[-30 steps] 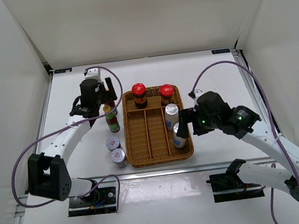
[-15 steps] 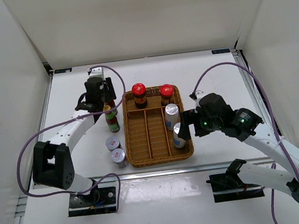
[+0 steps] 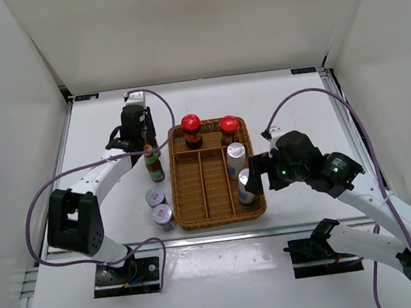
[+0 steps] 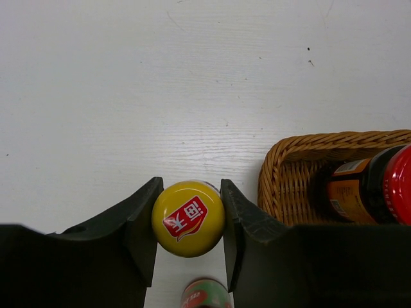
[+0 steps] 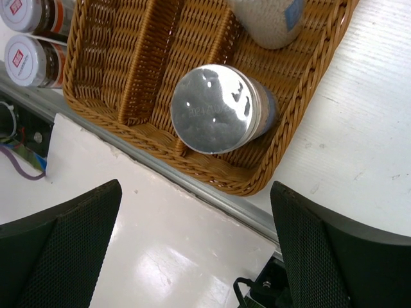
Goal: Organize the condiment bottles
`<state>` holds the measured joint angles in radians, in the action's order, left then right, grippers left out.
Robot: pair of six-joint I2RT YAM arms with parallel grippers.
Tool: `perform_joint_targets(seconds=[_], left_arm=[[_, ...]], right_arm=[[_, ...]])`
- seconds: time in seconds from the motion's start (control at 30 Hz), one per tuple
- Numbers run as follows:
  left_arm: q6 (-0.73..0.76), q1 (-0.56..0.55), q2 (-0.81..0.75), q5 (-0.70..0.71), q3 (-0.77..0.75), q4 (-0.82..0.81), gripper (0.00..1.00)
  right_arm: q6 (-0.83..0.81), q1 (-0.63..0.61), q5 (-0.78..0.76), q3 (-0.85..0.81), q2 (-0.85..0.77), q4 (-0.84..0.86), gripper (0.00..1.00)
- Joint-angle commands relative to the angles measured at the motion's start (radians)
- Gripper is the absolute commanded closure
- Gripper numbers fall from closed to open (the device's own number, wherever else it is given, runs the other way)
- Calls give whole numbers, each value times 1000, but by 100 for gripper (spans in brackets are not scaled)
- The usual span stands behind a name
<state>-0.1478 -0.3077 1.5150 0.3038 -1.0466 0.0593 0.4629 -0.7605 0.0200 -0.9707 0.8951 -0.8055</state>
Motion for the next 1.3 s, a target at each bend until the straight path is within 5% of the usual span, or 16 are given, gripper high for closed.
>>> perform_joint_targets(seconds=[0.0, 0.13, 0.47, 0.83, 1.27], left_arm=[[24, -4, -10, 27, -56, -35, 81], [33, -4, -19, 61, -95, -35, 89], [70, -4, -111, 74, -300, 19, 89], [8, -169, -243, -61, -478, 224, 89], [-113, -465, -227, -42, -264, 74, 89]], right_arm=[[-18, -2, 31, 20, -36, 42, 0], [-18, -2, 53, 29, -54, 51, 0], [-9, -2, 77, 95, -182, 101, 0], [29, -2, 47, 127, -232, 60, 0], [57, -2, 11, 127, -312, -6, 0]])
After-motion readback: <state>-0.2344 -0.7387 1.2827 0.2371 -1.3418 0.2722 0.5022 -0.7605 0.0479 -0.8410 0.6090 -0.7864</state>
